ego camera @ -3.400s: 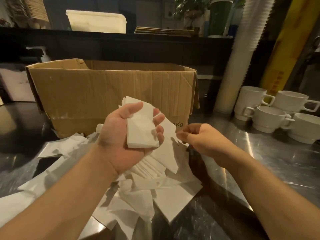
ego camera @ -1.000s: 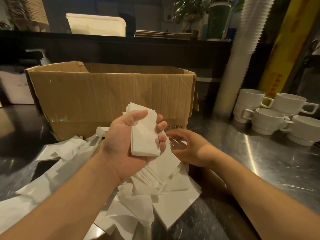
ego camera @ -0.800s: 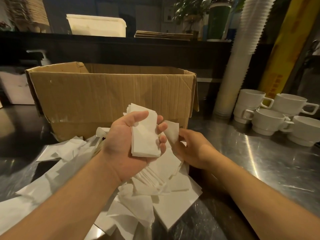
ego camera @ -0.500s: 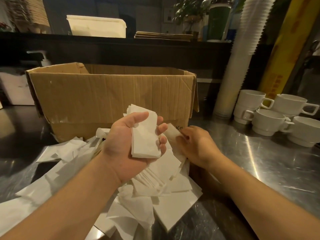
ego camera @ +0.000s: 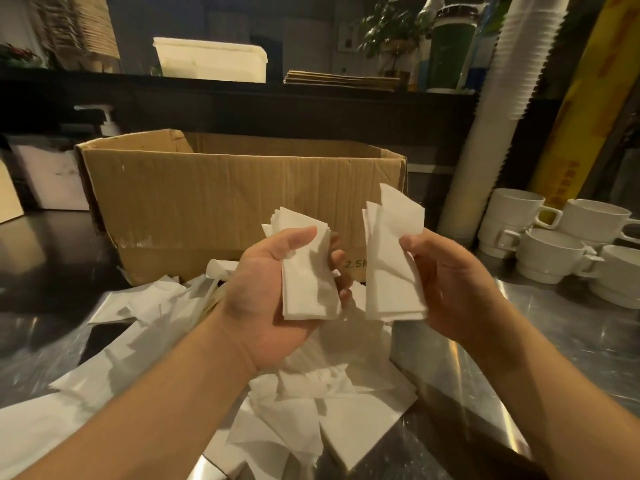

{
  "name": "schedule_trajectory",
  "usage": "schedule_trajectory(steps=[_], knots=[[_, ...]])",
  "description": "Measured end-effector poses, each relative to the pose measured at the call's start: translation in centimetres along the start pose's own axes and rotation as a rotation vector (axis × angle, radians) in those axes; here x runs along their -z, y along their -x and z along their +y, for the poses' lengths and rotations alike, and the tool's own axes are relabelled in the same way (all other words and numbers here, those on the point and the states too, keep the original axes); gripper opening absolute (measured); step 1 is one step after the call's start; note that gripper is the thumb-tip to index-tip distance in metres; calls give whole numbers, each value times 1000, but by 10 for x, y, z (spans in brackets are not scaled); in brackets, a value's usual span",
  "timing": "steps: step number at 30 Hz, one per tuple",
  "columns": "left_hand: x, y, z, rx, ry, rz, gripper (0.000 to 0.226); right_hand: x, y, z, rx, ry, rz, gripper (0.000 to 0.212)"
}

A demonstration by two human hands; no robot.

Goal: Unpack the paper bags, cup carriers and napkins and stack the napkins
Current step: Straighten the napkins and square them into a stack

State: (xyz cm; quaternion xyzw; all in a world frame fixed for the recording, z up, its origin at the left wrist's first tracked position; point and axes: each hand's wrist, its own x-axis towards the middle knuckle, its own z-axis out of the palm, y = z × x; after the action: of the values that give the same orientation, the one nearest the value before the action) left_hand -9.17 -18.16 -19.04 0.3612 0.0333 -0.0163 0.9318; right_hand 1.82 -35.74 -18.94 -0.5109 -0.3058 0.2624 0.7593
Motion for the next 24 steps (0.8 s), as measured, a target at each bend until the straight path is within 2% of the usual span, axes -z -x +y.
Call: schedule_trajectory(steps=[4, 8, 11, 14, 15, 18, 20, 22, 24], knots=[[-1, -1, -5, 60, -65, -69, 47, -17, 3, 12, 7, -14, -44, 35], [-1, -1, -9, 77, -139, -138, 66, -26, 2, 22, -5, 115, 98, 13], [3, -2, -9, 137, -97, -184, 76, -26, 2, 23, -1, 192, 164, 17], [0, -2, -9, 182, -98, -149, 64, -24, 1, 23, 68, 214, 222, 35], [0, -2, -10, 178, -121, -112, 61, -23, 0, 24, 99, 223, 264, 34], [-3, -1, -11, 171, -137, -66, 67, -22, -1, 21, 165, 272, 359, 14], [-3, -1, -11, 145, -129, -24, 66, -19, 0, 15, 139, 201, 335, 18], [-2, -2, -11, 118, -136, 5, 63, -16, 3, 6, 49, 58, 222, 38], [-3, 0, -10, 113, -148, -15, 60, -15, 8, -3, -29, -26, 124, 47]])
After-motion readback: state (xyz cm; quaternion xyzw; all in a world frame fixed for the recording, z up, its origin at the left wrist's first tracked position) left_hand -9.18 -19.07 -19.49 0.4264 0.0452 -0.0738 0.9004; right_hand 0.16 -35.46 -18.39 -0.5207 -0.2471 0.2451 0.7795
